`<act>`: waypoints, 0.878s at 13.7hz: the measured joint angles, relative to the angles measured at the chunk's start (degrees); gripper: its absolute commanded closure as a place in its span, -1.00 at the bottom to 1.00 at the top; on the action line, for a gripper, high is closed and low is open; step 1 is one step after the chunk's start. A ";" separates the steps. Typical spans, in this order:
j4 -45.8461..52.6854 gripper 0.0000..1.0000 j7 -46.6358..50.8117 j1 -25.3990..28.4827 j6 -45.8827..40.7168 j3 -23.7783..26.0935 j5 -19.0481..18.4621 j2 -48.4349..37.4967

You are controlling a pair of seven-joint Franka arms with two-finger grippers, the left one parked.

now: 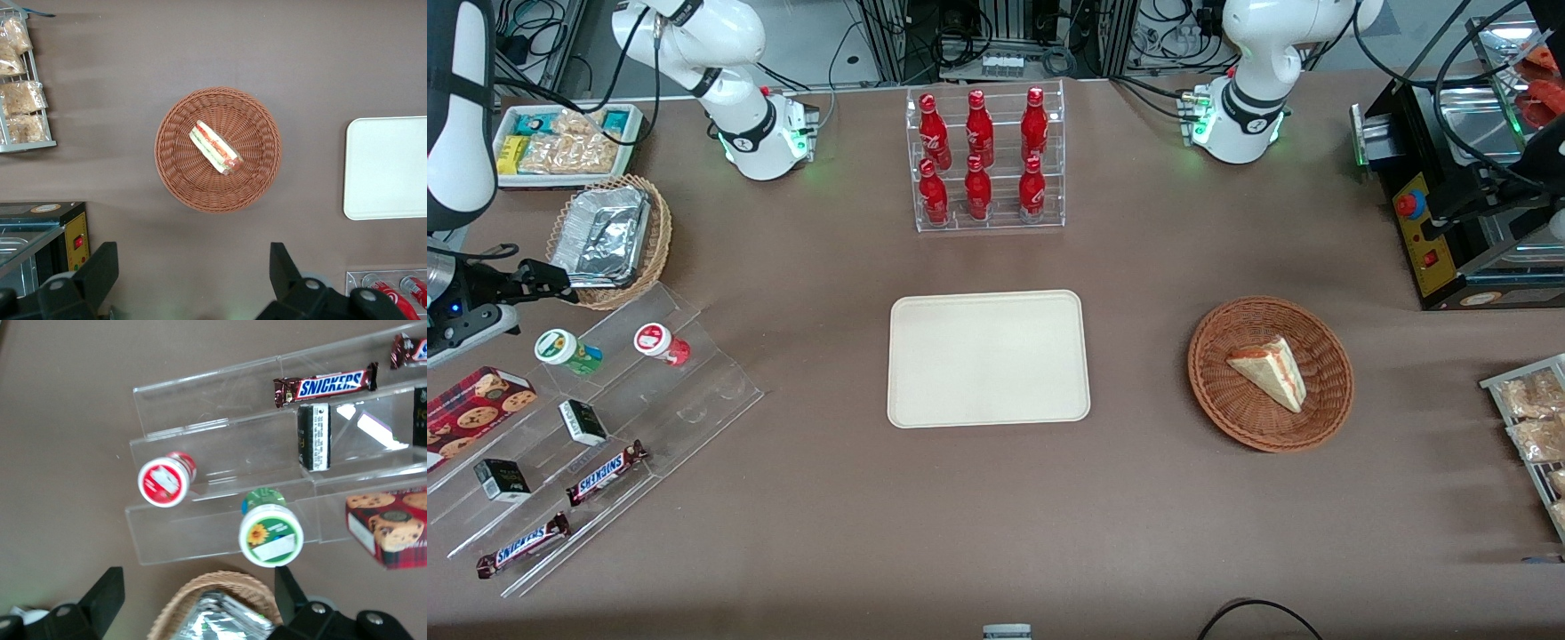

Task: Place green gum on tray
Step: 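Lower the right gripper over the green-capped gum bottle on the acrylic stand, then close the right gripper around the green-capped gum bottle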

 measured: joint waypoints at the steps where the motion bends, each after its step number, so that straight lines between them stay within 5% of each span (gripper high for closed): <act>1: -0.15 -1.00 -4.24 -0.78 1.00 -0.03 0.00 0.69; 12: -3.83 -0.98 -19.48 -3.70 13.46 -0.05 0.81 7.12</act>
